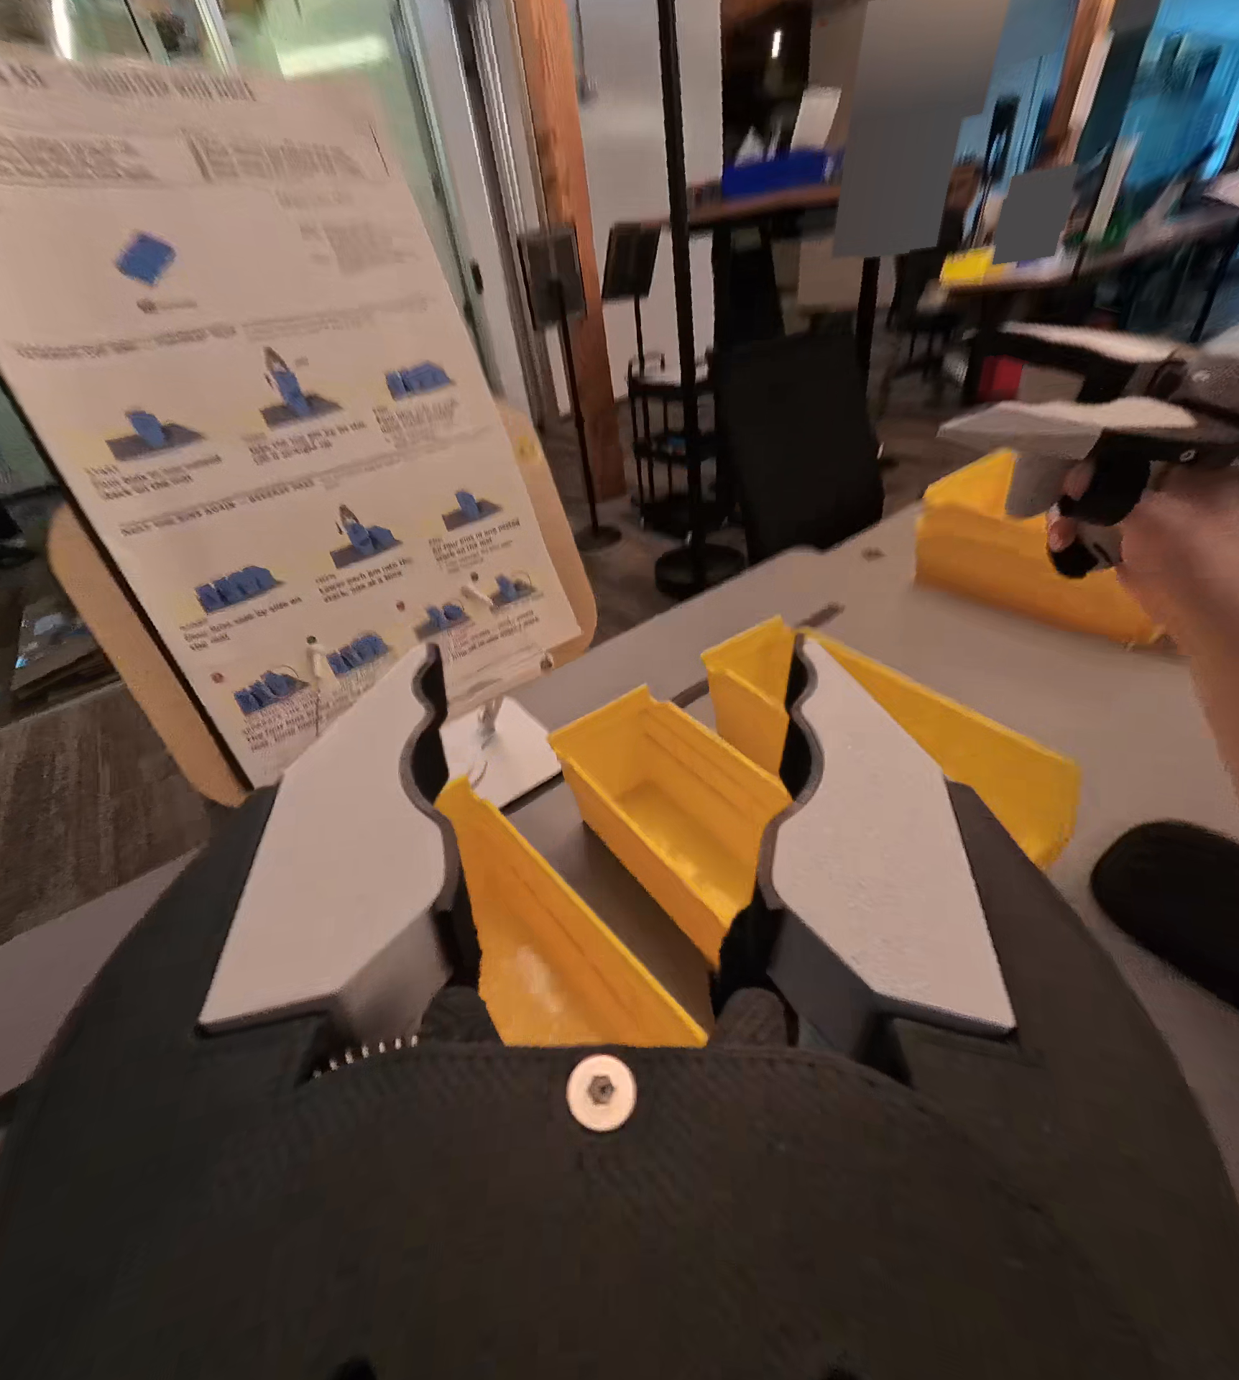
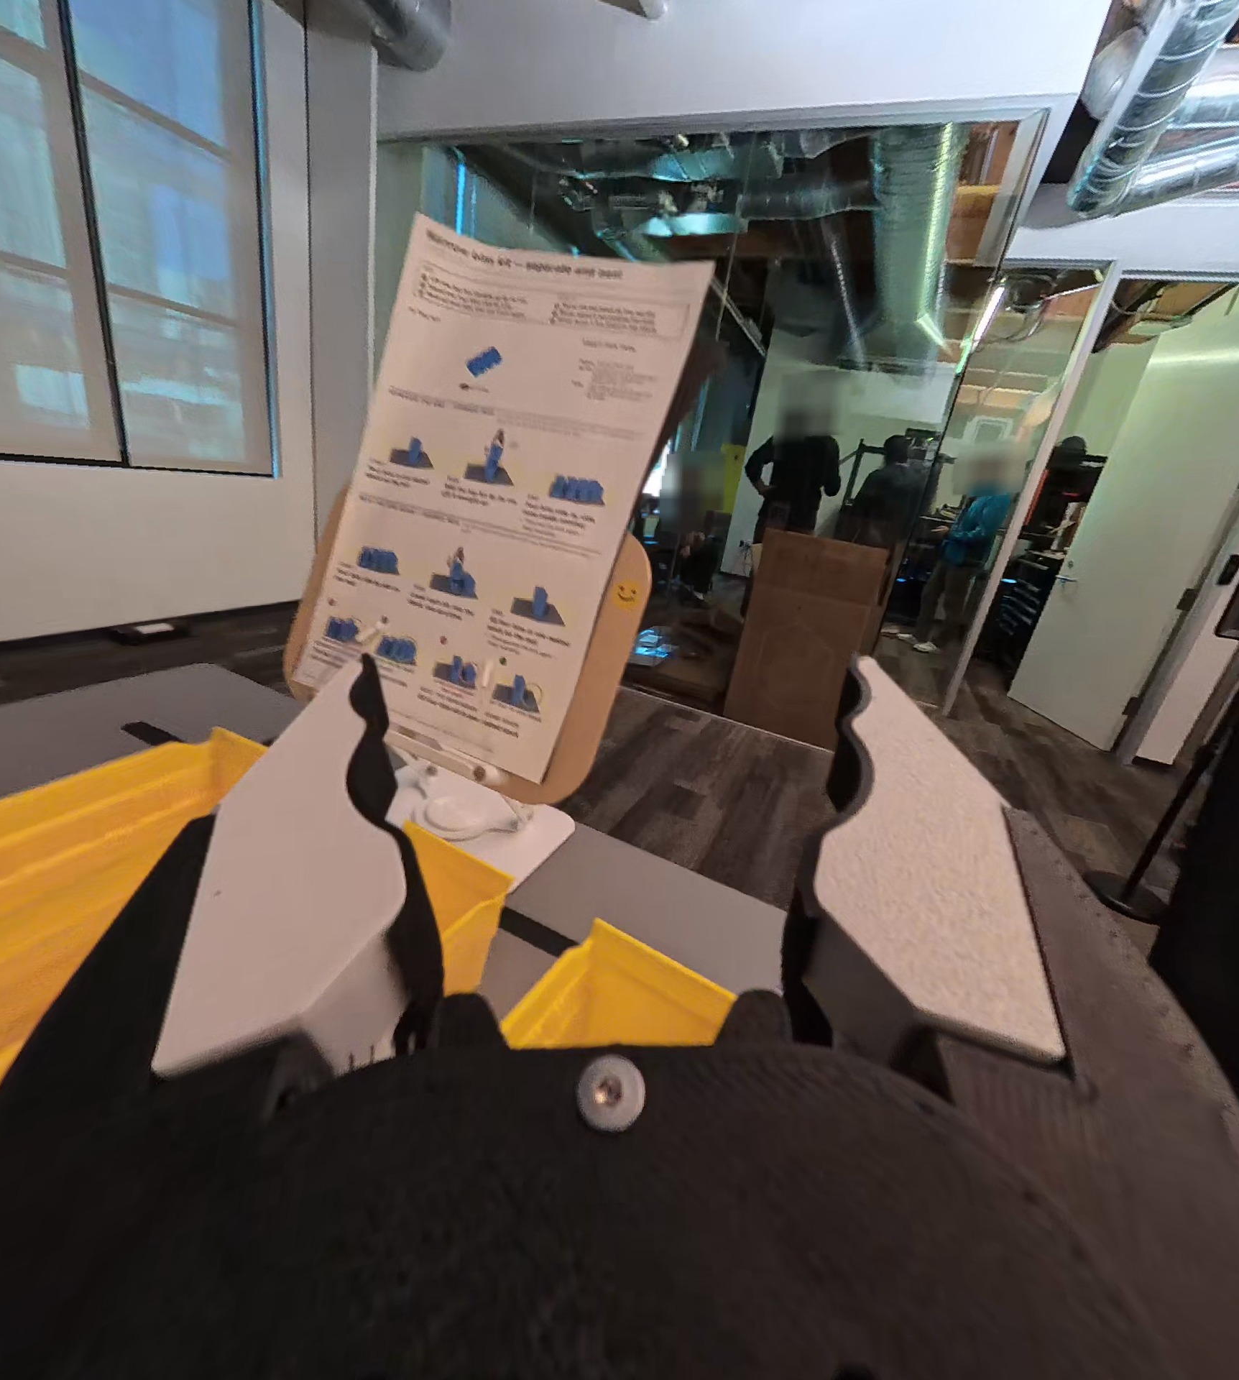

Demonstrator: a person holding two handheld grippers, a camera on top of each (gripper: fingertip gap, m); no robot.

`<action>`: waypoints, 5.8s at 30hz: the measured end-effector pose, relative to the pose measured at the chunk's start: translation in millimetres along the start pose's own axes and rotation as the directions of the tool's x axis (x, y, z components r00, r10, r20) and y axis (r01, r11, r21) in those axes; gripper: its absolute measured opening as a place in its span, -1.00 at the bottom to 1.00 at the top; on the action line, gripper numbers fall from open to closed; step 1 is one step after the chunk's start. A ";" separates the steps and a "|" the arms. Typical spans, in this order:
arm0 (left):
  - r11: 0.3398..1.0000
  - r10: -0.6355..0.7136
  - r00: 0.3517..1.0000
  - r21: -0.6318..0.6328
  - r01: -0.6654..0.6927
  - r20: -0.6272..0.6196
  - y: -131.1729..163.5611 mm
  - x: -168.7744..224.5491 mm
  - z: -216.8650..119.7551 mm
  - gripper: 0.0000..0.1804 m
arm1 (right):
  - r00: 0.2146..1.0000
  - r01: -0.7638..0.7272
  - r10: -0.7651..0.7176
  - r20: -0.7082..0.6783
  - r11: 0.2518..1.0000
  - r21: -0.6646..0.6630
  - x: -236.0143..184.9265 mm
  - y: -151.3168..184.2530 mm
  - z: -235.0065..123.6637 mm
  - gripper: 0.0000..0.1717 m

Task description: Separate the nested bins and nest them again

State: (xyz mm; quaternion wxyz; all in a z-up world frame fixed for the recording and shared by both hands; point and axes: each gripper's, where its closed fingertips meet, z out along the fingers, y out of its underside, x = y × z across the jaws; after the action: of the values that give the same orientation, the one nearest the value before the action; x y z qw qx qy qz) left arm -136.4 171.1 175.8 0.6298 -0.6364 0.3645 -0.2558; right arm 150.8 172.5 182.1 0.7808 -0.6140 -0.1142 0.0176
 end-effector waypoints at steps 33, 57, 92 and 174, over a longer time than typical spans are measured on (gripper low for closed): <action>0.244 -0.103 0.872 -0.837 0.489 0.479 254.8 -61.9 45.9 0.61 | 0.973 -0.223 0.223 -0.056 0.975 0.005 64.1 67.1 8.5 0.07; 0.125 -0.079 0.877 -0.868 0.481 0.474 240.9 -58.7 49.0 0.31 | 0.965 -0.259 0.263 0.014 0.959 -0.116 47.0 89.7 21.3 0.05; 0.056 0.039 0.847 -0.847 0.528 0.530 247.0 -196.6 -69.8 0.33 | 0.976 -0.213 0.217 0.008 0.964 -0.159 43.8 96.2 25.6 0.04; 0.928 -0.248 0.951 0.327 0.178 0.185 -4.3 -183.2 -160.4 -0.18 | 0.946 -0.258 0.236 -0.224 0.127 -0.958 -333.7 212.4 112.5 0.60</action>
State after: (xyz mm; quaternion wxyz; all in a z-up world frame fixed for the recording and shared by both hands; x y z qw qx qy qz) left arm -372.2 216.2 216.7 0.7261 -0.5915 0.1757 -0.3034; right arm -172.5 276.1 -50.0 0.1915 -0.9794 0.0109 0.0635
